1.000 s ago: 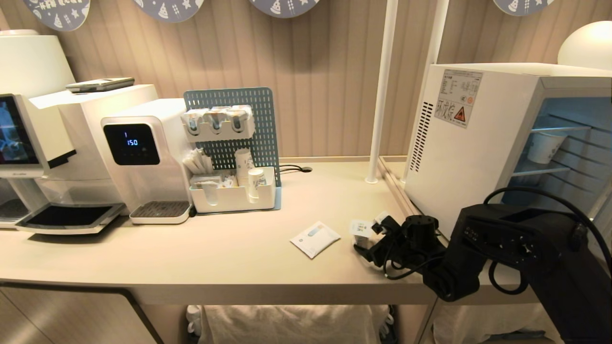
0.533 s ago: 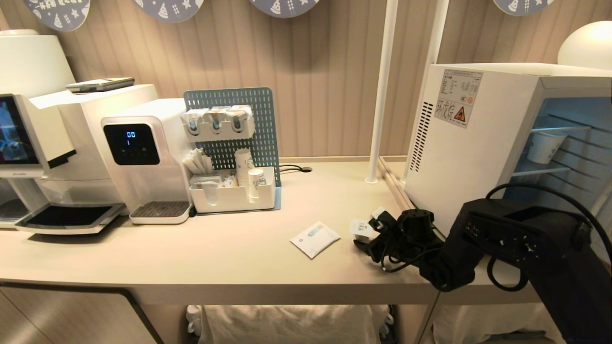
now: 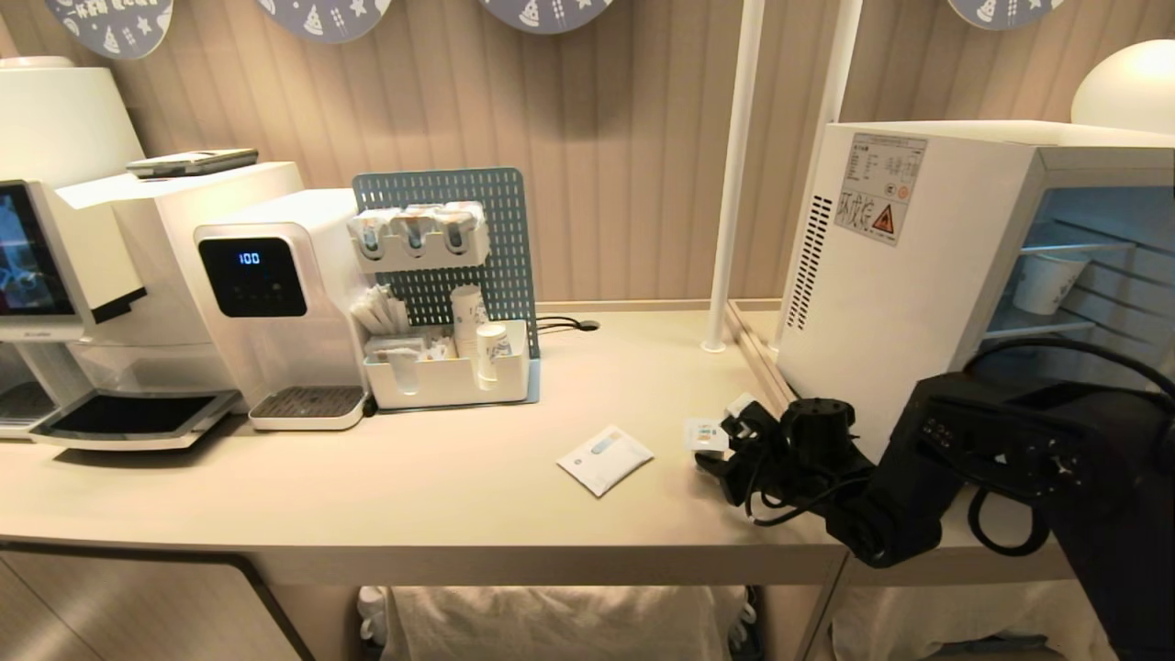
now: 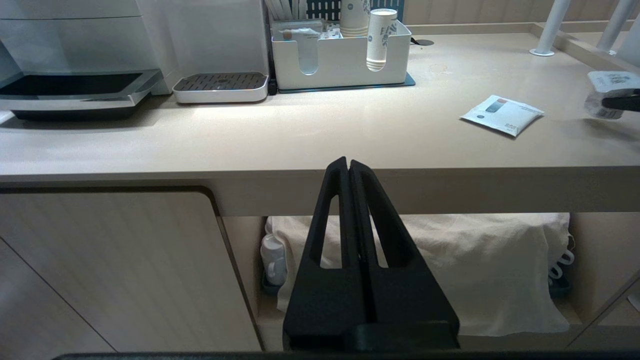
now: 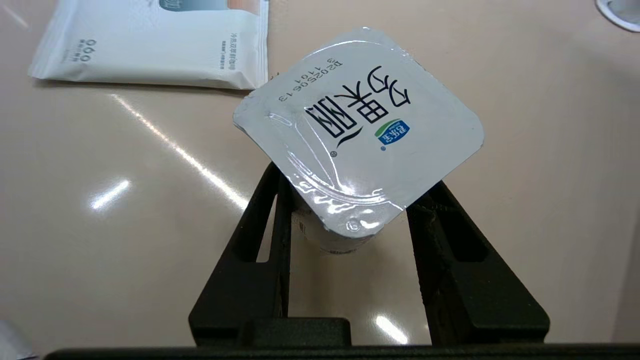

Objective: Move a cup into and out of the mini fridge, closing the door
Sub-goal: Put the yoghurt in the freezer

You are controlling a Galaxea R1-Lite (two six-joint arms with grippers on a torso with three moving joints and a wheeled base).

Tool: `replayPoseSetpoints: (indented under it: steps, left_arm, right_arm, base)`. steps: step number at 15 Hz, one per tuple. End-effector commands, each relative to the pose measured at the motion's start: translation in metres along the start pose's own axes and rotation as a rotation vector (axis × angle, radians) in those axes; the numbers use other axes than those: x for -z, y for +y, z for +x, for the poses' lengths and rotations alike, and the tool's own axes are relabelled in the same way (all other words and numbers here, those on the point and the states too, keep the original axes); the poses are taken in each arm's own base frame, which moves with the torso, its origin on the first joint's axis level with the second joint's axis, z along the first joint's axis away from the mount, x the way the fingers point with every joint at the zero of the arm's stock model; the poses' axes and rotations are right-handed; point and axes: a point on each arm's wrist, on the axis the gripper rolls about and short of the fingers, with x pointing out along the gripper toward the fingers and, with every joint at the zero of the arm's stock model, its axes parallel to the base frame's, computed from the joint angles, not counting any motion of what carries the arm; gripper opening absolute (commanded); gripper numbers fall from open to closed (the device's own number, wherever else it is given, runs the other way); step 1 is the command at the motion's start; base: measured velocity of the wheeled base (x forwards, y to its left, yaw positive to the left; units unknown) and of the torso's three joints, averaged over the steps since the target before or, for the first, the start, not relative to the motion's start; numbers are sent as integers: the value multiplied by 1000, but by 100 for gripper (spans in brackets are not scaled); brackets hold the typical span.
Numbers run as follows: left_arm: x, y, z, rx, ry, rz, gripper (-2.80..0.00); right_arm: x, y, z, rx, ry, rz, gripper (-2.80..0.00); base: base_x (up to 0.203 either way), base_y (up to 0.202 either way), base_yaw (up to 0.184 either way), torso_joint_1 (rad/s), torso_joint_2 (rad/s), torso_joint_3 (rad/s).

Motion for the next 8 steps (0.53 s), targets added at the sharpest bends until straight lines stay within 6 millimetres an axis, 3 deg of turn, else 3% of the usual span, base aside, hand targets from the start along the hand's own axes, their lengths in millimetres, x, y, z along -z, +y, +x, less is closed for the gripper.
replayPoseSetpoints:
  steps: [1, 8]
  left_arm:
    - [0, 0, 0, -1, 0, 0, -280]
    - [0, 0, 0, -1, 2, 0, -280]
  right_arm:
    - [-24, -5, -32, 26, -44, 1, -280]
    - [-48, -21, -165, 179, -121, 71, -280]
  base:
    - [0, 0, 0, 0, 0, 0]
    - [0, 0, 0, 0, 0, 0]
